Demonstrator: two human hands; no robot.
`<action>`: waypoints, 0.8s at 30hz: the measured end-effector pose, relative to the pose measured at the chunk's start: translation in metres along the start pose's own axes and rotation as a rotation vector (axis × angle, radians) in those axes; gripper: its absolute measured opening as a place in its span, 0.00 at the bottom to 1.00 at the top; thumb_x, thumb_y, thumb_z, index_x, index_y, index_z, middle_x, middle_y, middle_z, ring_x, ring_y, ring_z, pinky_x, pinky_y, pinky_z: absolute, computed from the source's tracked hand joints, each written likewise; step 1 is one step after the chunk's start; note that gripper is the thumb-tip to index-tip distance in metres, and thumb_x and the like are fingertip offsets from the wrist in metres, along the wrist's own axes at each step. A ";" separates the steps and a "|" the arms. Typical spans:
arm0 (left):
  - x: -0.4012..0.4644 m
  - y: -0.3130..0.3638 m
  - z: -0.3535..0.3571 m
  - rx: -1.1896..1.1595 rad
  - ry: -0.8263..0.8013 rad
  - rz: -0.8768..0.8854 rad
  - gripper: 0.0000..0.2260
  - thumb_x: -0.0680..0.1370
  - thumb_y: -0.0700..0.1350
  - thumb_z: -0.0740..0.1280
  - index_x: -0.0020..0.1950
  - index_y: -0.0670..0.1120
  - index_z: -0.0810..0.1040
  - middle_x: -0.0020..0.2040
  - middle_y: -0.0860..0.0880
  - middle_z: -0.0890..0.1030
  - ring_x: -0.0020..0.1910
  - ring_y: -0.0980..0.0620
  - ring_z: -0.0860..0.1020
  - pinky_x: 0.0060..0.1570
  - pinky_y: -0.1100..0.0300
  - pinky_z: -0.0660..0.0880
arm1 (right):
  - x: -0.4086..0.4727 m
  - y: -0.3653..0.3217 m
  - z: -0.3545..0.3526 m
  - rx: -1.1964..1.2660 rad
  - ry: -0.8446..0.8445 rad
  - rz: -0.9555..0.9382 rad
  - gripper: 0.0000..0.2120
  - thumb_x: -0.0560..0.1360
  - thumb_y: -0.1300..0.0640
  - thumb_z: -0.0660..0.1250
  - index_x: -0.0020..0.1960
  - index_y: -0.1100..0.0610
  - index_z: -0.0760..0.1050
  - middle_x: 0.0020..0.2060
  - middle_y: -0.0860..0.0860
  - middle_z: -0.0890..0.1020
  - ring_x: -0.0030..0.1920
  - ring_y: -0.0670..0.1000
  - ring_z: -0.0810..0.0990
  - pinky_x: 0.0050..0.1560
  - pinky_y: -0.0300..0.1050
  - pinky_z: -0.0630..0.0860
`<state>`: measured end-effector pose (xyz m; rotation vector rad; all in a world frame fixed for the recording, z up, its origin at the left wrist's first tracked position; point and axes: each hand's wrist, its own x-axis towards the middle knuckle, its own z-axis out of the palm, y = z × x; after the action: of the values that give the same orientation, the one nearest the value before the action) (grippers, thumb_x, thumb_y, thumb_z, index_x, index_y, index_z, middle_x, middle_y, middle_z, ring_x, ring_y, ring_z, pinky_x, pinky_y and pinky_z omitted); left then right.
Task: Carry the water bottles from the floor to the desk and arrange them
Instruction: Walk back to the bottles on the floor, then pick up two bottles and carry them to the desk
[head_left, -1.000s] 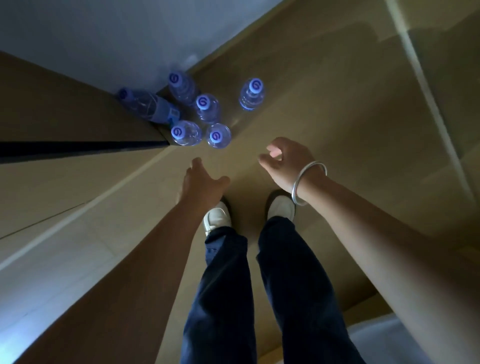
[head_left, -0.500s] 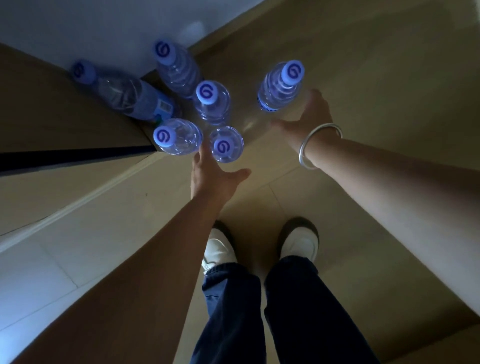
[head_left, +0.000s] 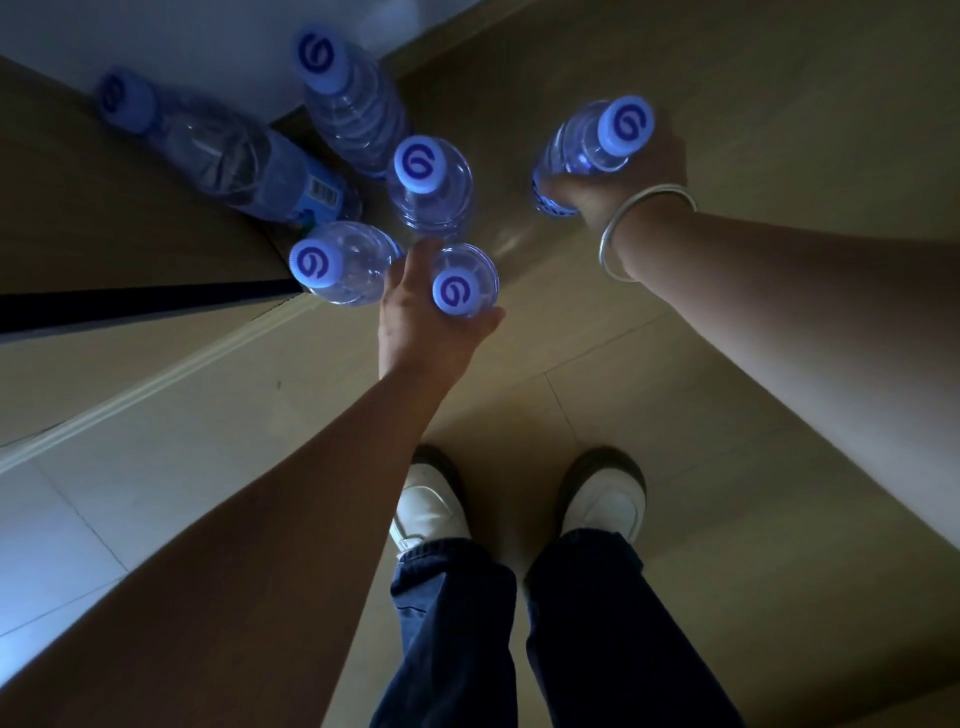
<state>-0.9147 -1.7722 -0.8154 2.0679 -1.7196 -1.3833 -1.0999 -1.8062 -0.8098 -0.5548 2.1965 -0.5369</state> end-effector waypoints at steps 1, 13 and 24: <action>0.000 0.000 0.000 -0.001 -0.005 0.005 0.33 0.61 0.47 0.79 0.62 0.54 0.71 0.58 0.52 0.75 0.52 0.53 0.74 0.46 0.62 0.69 | 0.001 0.000 0.001 0.007 -0.012 -0.008 0.40 0.58 0.50 0.78 0.66 0.55 0.66 0.62 0.52 0.73 0.60 0.49 0.75 0.63 0.40 0.70; -0.021 0.002 -0.028 0.069 -0.016 0.026 0.30 0.59 0.48 0.80 0.58 0.53 0.73 0.54 0.52 0.75 0.45 0.53 0.73 0.43 0.65 0.67 | -0.047 0.007 -0.018 -0.105 -0.021 -0.083 0.24 0.57 0.53 0.77 0.50 0.48 0.72 0.40 0.42 0.75 0.42 0.45 0.76 0.38 0.30 0.68; -0.130 0.054 -0.130 0.084 0.017 -0.100 0.29 0.60 0.52 0.78 0.59 0.54 0.74 0.50 0.55 0.75 0.44 0.56 0.72 0.39 0.69 0.63 | -0.197 -0.047 -0.083 -0.359 -0.282 -0.277 0.26 0.58 0.53 0.74 0.55 0.51 0.73 0.52 0.49 0.75 0.47 0.53 0.78 0.46 0.45 0.74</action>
<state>-0.8559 -1.7406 -0.6356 2.2315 -1.7179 -1.3381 -1.0381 -1.7202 -0.6183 -1.0694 1.9627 -0.1846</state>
